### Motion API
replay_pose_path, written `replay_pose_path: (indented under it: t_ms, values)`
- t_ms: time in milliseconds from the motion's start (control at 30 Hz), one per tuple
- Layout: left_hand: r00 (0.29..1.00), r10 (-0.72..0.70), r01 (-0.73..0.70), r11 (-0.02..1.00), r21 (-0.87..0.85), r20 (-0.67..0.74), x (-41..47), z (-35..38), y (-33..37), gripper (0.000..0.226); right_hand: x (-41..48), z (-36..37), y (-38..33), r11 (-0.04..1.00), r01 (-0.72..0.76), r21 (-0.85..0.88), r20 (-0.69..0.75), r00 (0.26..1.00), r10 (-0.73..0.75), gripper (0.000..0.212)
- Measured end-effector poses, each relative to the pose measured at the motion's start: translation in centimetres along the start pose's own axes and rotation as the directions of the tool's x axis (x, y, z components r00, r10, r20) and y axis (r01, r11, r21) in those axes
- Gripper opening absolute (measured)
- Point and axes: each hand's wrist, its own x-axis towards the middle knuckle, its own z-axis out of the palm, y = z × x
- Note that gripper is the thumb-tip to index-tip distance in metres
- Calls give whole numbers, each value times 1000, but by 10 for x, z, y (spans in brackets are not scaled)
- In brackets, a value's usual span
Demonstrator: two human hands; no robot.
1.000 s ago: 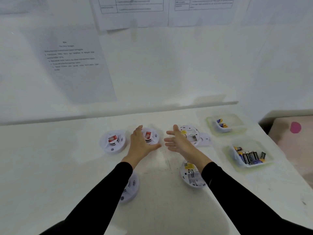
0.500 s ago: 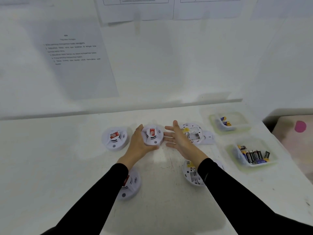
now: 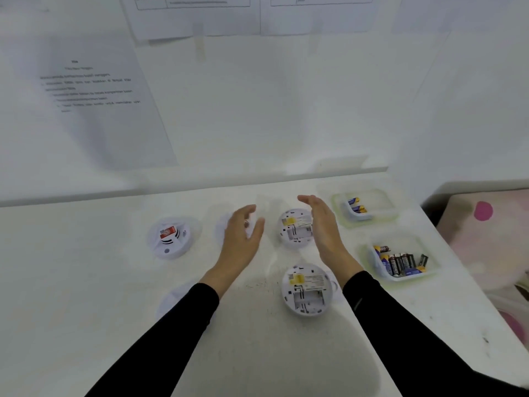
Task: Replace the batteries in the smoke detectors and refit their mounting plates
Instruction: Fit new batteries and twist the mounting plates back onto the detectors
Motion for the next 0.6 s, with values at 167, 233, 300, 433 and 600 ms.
replay_pose_path:
  t_ms: [167, 233, 300, 433, 600]
  values:
    - [816, -501, 562, 804, -192, 290, 12, 52, 14, 50, 8, -27, 14, 982, -189, -28, 72, 979, 190, 49]
    - [779, -554, 625, 725, -290, 295, 17, 61, 16, 46, 13, -33, 25, 966, -258, 2, 200, 947, 252, 76]
    - [796, -564, 603, 703, -378, 220, 20, 67, 24, 39, 11, -43, 19, 972, -232, 27, 248, 944, 218, 79]
    - [865, -469, 461, 604, -650, 178, 25, 67, 59, 33, 19, -61, -8, 966, -104, 238, 255, 966, 41, 44]
    - [873, -382, 446, 378, -811, 302, 32, 79, 99, 36, 39, -91, -31, 953, 28, 301, 277, 954, -115, 36]
